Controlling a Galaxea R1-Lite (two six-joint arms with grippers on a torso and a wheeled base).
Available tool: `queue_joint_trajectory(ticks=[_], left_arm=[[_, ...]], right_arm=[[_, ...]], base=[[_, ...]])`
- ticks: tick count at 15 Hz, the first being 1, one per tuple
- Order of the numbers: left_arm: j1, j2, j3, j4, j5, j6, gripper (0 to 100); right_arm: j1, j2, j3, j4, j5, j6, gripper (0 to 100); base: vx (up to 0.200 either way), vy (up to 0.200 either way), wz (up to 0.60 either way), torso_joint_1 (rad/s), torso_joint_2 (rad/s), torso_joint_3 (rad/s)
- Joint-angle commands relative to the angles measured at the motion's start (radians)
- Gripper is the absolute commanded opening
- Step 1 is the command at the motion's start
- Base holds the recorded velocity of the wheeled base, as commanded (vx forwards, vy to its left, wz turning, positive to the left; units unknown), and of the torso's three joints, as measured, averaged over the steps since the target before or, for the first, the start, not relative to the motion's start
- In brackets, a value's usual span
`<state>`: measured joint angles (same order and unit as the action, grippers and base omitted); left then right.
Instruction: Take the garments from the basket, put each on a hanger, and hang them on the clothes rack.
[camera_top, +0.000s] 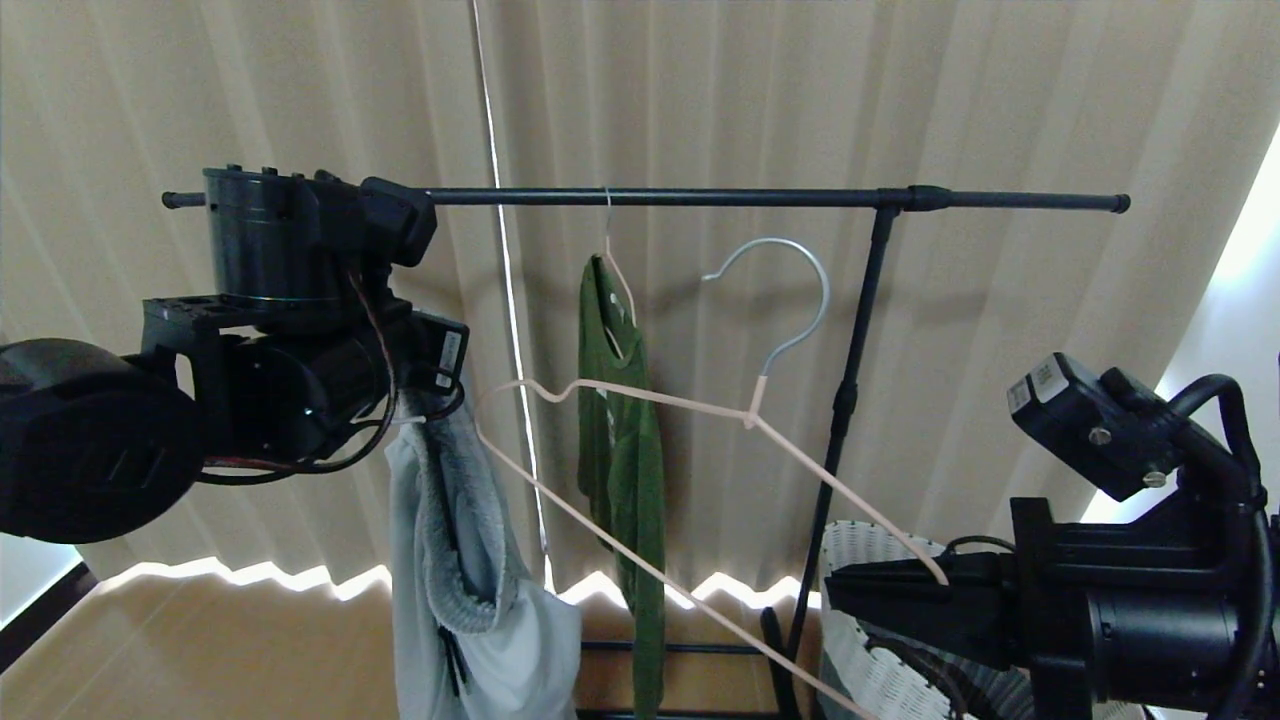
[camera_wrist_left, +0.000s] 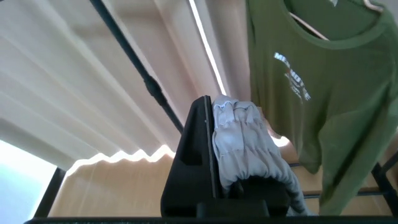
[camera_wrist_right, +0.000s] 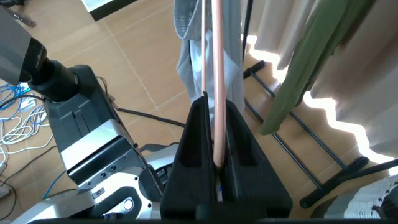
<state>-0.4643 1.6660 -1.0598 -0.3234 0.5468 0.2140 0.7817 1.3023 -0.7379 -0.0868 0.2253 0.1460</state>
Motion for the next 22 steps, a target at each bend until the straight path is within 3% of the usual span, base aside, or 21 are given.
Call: queue_joint_trajectory(ticks=[1, 8, 13, 16, 22], left_arm=[[0.001, 0.009, -0.008, -0.002, 0.012, 0.001, 0], [-0.025, 0.008, -0.014, -0.003, 0.018, 0.001, 0], [-0.04, 0.003, -0.014, -0.003, 0.042, 0.001, 0], [-0.056, 0.003, -0.011, -0.003, 0.067, 0.001, 0], [-0.103, 0.0, -0.008, -0.005, 0.119, 0.001, 0]], right_arm=[[0.01, -0.005, 0.0, -0.001, 0.0, 0.0, 0], [0.03, 0.044, -0.005, -0.045, -0.004, 0.001, 0], [0.028, 0.183, -0.08, -0.137, -0.057, 0.156, 0], [0.03, 0.238, -0.129, -0.139, -0.112, 0.181, 0], [0.034, 0.334, -0.173, -0.137, -0.135, 0.198, 0]], base=[[0.0, 0.0, 0.0, 0.0, 0.0, 0.0], [0.0, 0.0, 0.0, 0.0, 0.0, 0.0], [0.0, 0.0, 0.0, 0.0, 0.0, 0.0], [0.0, 0.0, 0.0, 0.0, 0.0, 0.0], [0.0, 0.0, 0.0, 0.0, 0.0, 0.0]])
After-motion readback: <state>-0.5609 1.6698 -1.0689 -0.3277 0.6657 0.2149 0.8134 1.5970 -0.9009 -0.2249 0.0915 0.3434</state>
